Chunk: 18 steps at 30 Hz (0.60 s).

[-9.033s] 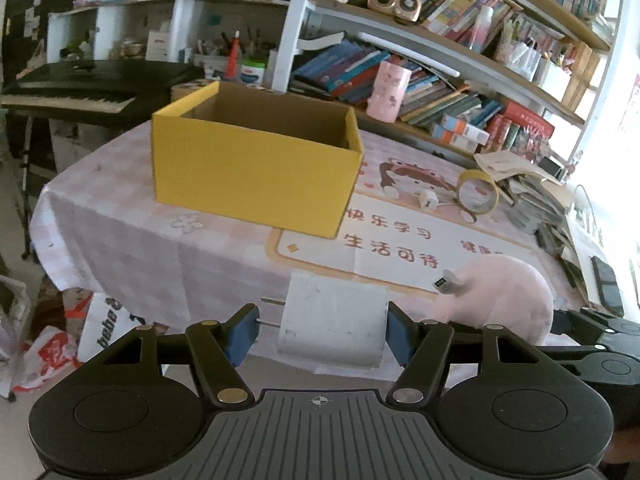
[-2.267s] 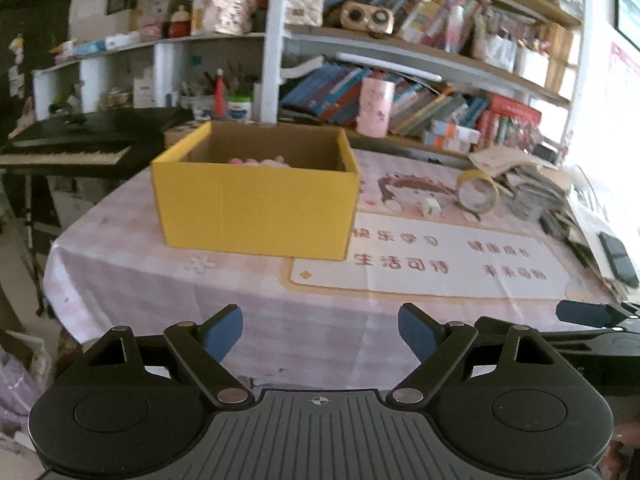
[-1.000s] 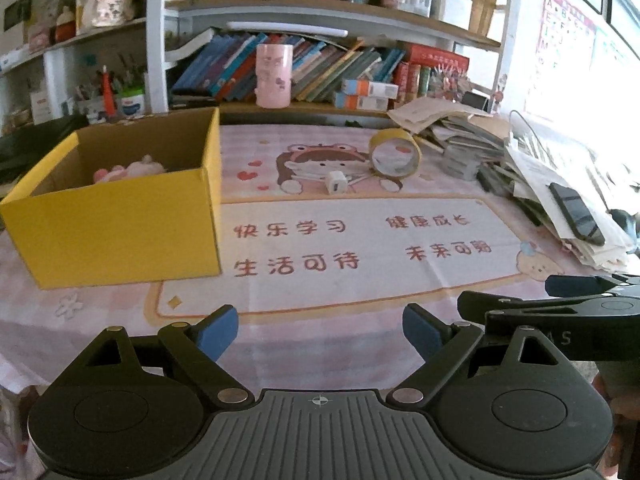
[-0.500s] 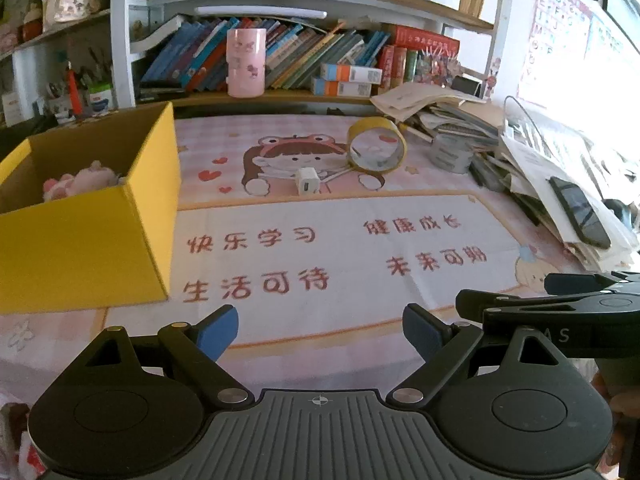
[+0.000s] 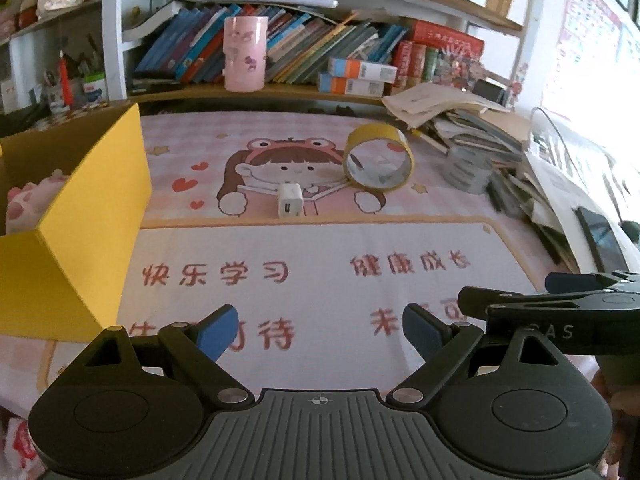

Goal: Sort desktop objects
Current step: 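Grasp the white charger with the left tool while the right tool grasps the yellow tape roll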

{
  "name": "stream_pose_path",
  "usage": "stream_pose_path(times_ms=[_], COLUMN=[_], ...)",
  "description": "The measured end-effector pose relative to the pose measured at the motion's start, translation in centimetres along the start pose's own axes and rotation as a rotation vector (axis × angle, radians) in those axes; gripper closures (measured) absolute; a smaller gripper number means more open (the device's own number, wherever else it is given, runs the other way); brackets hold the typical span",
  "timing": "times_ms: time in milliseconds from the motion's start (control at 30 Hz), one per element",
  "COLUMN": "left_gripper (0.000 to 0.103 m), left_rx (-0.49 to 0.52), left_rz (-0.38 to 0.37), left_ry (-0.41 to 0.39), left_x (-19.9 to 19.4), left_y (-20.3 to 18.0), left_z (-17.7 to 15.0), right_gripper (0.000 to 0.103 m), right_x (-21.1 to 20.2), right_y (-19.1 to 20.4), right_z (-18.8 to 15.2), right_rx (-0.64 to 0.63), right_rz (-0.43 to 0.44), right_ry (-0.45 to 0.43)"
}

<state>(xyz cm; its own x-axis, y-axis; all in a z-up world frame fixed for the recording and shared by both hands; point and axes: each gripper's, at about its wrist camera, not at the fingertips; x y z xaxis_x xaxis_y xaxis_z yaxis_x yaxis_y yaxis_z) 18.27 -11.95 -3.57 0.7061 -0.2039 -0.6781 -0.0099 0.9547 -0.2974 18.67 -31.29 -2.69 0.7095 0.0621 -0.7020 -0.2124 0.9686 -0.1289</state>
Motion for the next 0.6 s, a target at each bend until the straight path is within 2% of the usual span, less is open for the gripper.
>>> stream_pose_path(times_ms=[433, 600], left_gripper=[0.013, 0.013], left_rx=[-0.071, -0.051], left_rz=[0.102, 0.134], left_ry=[-0.040, -0.053], left_x=[5.2, 7.3], left_y=[-1.6, -2.2], left_z=[3.6, 5.3], right_gripper=[0.000, 0.000], right_x=[5.6, 7.7], right_y=[-4.5, -5.2], right_z=[5.0, 7.1], right_rx=[-0.063, -0.105], right_rz=[0.066, 0.082], right_ry=[-0.041, -0.067])
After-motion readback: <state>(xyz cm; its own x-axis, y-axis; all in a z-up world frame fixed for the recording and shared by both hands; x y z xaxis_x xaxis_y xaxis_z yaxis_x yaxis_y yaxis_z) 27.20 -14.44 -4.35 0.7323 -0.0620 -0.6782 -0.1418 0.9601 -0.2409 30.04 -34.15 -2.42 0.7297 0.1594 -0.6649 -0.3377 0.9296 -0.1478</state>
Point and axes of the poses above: each gripper's, at about its wrist camera, not at the fingertips, and x roughly the way its jaws point, y to its left, z to its top, and after that the axes turned 15 degrees about -x, right-handed
